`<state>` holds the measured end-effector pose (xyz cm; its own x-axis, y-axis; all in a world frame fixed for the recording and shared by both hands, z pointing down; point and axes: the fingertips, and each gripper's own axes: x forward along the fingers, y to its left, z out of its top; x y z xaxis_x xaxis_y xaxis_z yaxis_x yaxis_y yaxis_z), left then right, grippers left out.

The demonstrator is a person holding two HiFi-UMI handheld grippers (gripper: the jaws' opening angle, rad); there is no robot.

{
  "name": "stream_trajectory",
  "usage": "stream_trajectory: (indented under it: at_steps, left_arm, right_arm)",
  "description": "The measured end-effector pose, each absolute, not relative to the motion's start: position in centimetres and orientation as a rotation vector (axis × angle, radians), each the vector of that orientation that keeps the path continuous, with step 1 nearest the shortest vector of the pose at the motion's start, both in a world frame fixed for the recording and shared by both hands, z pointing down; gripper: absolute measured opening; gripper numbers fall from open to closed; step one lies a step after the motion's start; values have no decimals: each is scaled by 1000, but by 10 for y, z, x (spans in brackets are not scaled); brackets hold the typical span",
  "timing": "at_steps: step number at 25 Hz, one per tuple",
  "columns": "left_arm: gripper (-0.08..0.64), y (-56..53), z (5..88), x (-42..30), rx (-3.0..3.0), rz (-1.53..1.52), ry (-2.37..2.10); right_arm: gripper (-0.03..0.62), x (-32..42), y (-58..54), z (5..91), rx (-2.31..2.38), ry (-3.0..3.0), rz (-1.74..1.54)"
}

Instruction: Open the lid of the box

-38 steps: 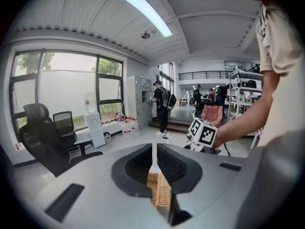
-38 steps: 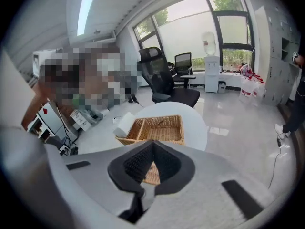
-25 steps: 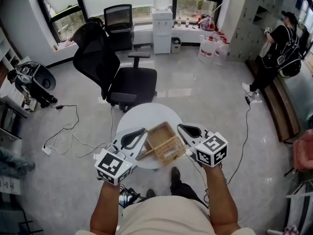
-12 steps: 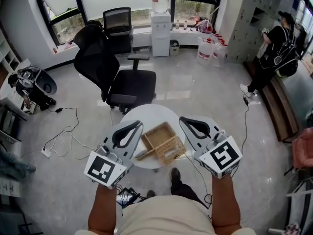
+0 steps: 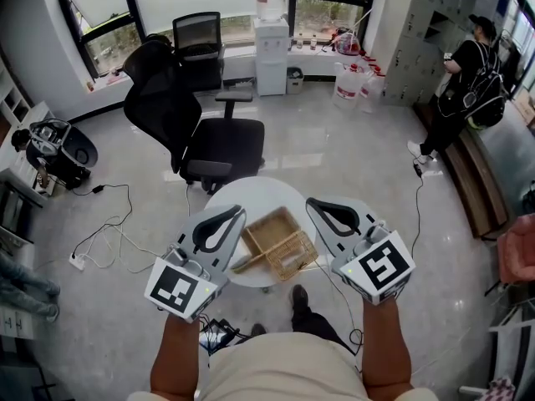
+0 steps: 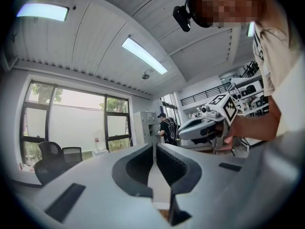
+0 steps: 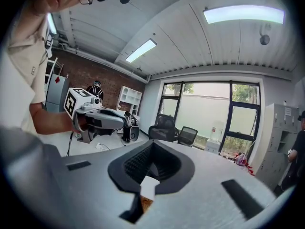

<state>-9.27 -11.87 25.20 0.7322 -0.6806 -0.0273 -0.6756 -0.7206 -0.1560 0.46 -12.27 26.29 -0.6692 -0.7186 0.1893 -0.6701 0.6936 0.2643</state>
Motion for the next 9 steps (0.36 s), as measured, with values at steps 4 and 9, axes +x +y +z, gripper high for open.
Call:
stream_trajectory:
  at_steps: [4, 9]
  left_arm:
    - [25, -121, 255, -95, -2792, -67, 1105]
    - [25, -127, 257, -100, -2780, -42, 1093]
  right_arm:
    - [-9, 2, -125, 266, 1096, -2623, -236]
    - [-9, -4, -133, 270, 1096, -2621, -232]
